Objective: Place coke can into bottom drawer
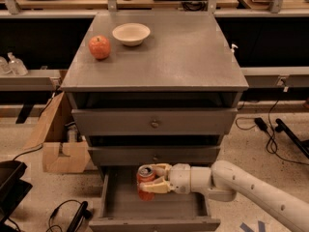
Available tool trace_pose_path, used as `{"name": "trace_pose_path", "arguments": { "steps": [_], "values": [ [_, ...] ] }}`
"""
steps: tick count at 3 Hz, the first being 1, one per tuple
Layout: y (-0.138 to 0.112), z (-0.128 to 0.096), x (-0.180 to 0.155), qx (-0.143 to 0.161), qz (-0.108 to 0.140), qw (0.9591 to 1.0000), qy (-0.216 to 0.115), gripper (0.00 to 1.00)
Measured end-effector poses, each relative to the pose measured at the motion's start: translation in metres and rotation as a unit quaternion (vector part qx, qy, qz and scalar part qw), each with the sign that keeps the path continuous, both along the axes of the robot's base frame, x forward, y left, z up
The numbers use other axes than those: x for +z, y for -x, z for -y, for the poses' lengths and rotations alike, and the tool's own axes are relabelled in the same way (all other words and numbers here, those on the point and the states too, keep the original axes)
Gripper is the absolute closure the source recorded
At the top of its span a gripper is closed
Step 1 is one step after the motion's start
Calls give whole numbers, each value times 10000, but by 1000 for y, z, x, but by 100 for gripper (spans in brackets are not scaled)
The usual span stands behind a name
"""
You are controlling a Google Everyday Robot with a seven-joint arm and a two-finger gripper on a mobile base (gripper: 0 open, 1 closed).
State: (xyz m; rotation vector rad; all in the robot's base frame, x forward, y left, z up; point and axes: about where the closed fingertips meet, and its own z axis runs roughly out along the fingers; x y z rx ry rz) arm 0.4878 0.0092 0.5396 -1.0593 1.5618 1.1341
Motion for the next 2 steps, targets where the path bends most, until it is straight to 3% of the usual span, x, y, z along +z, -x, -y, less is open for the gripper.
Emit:
{"name": "trace_pose_path", "arguments": {
  "steps": [1,2],
  "values": [
    [-23,-30,-36,159,243,9996,-18,100],
    [-52,-65,-93,370,660,9966,-317,100]
  ]
}}
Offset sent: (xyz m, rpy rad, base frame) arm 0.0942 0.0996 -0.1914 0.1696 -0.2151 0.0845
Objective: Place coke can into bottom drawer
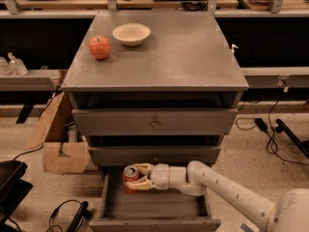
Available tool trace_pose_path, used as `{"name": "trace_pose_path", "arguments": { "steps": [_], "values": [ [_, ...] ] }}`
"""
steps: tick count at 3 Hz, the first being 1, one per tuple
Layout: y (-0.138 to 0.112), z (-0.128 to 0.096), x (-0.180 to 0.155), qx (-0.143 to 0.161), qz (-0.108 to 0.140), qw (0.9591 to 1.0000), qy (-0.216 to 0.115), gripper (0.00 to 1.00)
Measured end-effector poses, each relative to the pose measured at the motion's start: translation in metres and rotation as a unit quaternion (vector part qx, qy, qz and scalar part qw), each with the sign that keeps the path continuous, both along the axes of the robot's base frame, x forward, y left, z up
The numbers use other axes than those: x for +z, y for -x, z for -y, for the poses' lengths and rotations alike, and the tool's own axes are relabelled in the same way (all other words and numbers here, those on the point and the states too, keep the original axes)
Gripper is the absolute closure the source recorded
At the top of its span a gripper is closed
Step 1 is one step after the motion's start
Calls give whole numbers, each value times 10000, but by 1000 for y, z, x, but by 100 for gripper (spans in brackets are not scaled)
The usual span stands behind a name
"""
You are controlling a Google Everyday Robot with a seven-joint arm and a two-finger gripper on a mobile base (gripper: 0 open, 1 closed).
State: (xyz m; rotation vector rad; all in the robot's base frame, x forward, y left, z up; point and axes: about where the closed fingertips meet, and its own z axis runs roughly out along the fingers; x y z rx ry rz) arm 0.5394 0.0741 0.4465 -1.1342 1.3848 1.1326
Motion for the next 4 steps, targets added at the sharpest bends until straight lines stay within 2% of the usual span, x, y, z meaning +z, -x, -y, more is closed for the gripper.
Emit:
{"name": "trace_pose_path", "arguments": {
  "steps": [1,2,4],
  "values": [
    [-18,-22,-55,141,214,9995,-210,100],
    [-26,-31,-100,97,206,9995,-230,100],
    [-40,-35,-173,-194,-72,9991,-366,100]
  ]
}}
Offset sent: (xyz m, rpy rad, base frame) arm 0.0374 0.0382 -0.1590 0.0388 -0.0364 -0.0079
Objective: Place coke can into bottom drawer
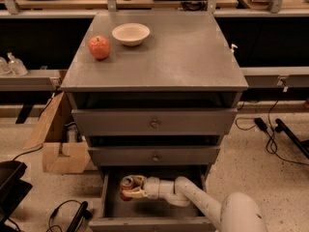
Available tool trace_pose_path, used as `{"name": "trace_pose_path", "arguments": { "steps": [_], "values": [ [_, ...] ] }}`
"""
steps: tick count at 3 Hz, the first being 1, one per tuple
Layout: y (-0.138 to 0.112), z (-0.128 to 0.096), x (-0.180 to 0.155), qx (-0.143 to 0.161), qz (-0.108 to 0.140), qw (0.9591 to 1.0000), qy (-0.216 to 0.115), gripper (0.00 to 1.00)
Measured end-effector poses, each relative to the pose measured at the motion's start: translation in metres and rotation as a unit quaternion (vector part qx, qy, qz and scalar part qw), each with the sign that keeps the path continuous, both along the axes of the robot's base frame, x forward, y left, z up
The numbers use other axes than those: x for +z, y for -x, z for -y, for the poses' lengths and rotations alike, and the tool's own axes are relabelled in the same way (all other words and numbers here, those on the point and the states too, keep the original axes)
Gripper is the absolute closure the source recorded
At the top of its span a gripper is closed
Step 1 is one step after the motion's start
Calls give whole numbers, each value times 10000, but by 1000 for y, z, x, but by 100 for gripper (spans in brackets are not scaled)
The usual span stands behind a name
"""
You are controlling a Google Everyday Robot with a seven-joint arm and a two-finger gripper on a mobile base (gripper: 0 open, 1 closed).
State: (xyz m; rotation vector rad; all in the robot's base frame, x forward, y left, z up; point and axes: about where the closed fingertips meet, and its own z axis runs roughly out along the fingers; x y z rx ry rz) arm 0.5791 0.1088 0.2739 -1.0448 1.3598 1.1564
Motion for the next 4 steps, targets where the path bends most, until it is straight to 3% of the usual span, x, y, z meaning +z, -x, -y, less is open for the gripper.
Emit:
{"name": "trace_pose_path", "arguments": {
  "steps": [3,4],
  "values": [
    [-26,12,-80,-272,-413,9980,405,100],
    [-27,10,-81,-267,-423,9979,418,86]
  ]
}}
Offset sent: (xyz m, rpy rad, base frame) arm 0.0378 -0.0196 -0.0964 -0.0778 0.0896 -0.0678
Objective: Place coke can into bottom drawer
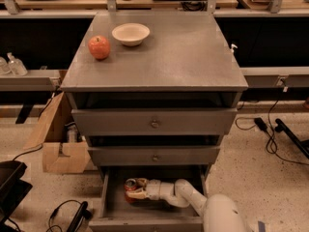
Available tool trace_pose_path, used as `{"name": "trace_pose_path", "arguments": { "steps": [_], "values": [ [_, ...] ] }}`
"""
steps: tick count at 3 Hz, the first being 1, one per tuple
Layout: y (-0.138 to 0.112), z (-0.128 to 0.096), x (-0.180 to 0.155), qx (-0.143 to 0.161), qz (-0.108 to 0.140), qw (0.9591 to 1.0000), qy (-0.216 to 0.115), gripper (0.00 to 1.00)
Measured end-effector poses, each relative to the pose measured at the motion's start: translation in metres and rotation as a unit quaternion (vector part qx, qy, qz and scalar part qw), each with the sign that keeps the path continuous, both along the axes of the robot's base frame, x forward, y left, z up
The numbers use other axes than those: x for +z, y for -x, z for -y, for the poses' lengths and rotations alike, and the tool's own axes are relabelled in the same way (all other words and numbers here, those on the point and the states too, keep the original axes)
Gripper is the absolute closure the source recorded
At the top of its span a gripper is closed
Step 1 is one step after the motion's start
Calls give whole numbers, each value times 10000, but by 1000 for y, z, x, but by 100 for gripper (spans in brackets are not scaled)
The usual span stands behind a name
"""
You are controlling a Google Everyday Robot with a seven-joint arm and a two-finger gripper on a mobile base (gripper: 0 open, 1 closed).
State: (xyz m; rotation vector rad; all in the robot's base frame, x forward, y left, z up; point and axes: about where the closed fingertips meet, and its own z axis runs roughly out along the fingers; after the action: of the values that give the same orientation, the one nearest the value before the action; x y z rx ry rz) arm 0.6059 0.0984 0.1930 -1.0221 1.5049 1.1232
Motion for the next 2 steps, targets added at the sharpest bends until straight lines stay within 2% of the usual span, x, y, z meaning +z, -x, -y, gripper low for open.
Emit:
{"name": "trace_pose_path", "arguments": {
  "steps": [2],
  "values": [
    [2,-5,0,33,-10,10000,-16,39]
  ]
}}
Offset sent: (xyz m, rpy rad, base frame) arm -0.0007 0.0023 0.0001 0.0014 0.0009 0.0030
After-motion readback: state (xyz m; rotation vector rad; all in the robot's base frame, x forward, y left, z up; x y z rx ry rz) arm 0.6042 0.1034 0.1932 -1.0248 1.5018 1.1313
